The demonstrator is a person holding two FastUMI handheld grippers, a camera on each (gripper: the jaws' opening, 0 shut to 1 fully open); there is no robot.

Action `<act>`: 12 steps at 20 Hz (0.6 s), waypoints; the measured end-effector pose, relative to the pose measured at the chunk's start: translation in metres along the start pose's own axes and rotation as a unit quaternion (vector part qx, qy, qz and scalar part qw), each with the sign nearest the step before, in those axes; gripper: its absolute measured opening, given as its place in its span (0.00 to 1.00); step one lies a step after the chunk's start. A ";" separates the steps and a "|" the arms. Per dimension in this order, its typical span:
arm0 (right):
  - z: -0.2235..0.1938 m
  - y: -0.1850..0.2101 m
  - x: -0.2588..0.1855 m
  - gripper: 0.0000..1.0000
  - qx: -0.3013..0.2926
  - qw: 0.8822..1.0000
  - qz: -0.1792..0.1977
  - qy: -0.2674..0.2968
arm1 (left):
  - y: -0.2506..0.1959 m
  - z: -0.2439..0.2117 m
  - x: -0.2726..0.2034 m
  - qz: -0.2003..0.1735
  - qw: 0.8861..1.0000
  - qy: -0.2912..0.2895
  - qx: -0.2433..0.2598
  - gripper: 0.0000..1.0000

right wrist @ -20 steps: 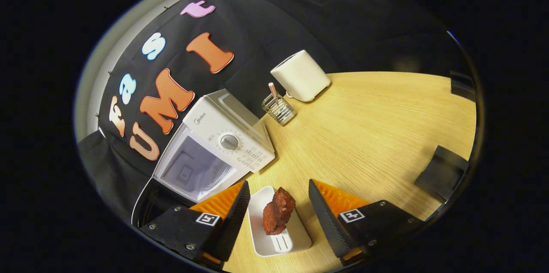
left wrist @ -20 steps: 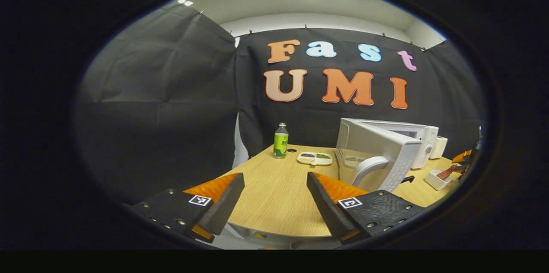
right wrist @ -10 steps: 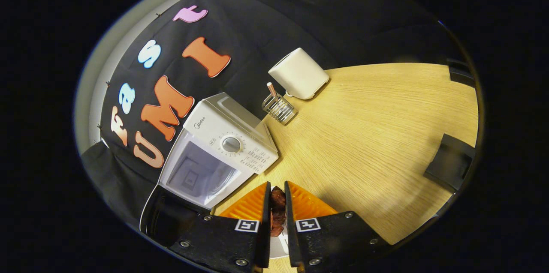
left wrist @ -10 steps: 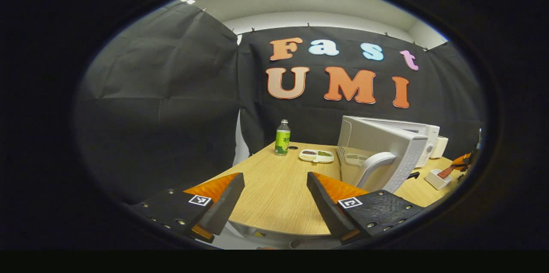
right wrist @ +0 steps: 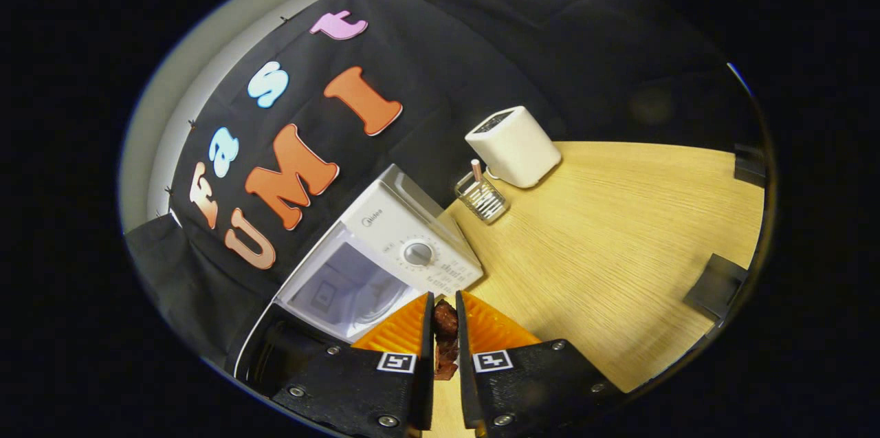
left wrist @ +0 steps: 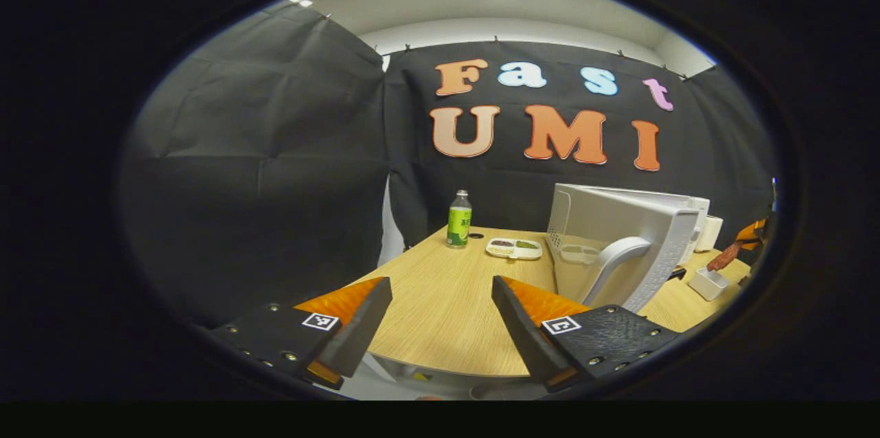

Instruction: Open the microwave oven with the left hand, put the food in, and close the microwave oven.

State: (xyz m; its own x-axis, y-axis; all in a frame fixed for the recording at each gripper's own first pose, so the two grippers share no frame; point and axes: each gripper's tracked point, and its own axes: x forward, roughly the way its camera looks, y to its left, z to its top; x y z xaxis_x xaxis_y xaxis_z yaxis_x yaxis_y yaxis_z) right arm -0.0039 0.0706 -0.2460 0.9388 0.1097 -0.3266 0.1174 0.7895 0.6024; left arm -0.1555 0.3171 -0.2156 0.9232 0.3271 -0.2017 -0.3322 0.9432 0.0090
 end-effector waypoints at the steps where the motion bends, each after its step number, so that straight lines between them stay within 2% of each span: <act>1: 0.002 0.012 0.002 0.16 -0.002 1.000 0.009 -0.004 | 0.000 0.000 0.001 -0.001 1.000 0.001 0.003 0.91; 9: -0.012 0.116 0.034 0.16 -0.015 0.996 0.083 0.003 | -0.009 0.001 0.007 -0.024 1.000 0.000 0.009 0.91; 12: -0.025 0.147 0.054 0.16 0.000 0.995 0.102 0.006 | -0.009 0.002 0.010 -0.025 1.000 -0.002 0.008 0.91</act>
State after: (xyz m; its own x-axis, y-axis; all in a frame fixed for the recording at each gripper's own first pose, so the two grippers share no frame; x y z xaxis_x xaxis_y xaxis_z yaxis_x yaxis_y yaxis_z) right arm 0.0556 0.2076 -0.1927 0.9392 0.2751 -0.2055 -0.0759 0.7499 0.6572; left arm -0.1430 0.3121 -0.2161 0.9397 0.2789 -0.1979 -0.2816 0.9594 0.0151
